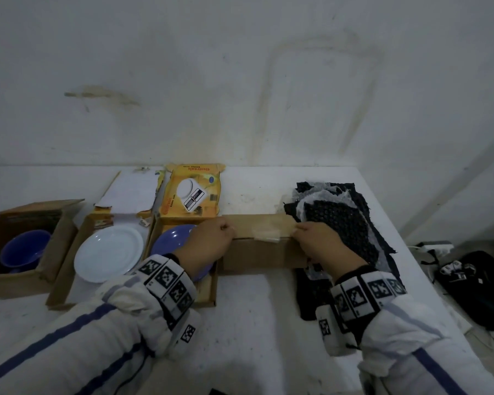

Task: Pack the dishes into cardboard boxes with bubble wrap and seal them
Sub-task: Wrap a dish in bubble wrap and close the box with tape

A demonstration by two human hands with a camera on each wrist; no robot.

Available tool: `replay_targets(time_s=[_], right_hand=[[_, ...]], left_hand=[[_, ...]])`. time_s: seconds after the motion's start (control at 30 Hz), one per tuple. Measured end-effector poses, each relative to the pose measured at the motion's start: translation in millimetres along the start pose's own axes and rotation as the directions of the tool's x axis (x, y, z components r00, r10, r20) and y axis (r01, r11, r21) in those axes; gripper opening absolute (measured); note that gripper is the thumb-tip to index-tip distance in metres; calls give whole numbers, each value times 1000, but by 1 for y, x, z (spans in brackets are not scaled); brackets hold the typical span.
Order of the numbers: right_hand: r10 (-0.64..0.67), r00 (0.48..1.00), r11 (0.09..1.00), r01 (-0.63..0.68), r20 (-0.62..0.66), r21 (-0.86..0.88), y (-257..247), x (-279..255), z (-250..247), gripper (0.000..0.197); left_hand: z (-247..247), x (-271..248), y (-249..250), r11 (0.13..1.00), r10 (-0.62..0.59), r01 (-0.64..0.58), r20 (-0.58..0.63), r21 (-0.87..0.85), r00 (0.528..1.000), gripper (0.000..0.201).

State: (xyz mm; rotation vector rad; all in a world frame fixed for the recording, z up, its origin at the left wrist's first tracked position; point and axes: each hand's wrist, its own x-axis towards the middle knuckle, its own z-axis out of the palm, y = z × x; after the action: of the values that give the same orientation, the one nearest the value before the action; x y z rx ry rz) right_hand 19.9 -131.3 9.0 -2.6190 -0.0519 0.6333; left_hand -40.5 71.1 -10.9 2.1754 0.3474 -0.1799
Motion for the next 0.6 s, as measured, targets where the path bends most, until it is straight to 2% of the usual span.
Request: replay_targets(time_s=[0.07,0.1,0.13,0.2,0.27,0.33,0.4,0.47,0.6], right_hand=[[13,1000,998,-13,-2,-69,-10,5,-13,33],[21,1000,992,-19,13,-123,-12,11,-15,34],[4,1000,981,0,22,-196,-16,16,-19,36],[-22,999,942,37,49,-334,-21,24,-22,36],[-39,998,931,56,54,-360,-22,35,-25,33],[-35,999,949,41,23,-312,-27,37,-27,34],[-2,1000,958,5,12,-288,-29,42,-29,34],[2,1000,978,-5,-13,-208,-31,41,-32,36],[-126,982,977,99,-137,-188,-31,41,-27,34]], left_hand=[[-5,-2,12,999,10,-10,3,-32,1000,14],[-4,-3,16,999,15,-13,30,-52,999,20],[-4,-1,17,999,10,-8,59,-34,998,37],[2,0,17,982,39,-55,93,180,995,70],[9,2,16,909,103,-123,70,399,992,84],[17,4,10,847,152,-157,52,508,987,91],[24,10,-1,771,257,-215,15,599,966,82],[25,20,-12,715,376,-284,-9,638,926,64],[22,31,-16,708,441,-331,-25,624,897,48]])
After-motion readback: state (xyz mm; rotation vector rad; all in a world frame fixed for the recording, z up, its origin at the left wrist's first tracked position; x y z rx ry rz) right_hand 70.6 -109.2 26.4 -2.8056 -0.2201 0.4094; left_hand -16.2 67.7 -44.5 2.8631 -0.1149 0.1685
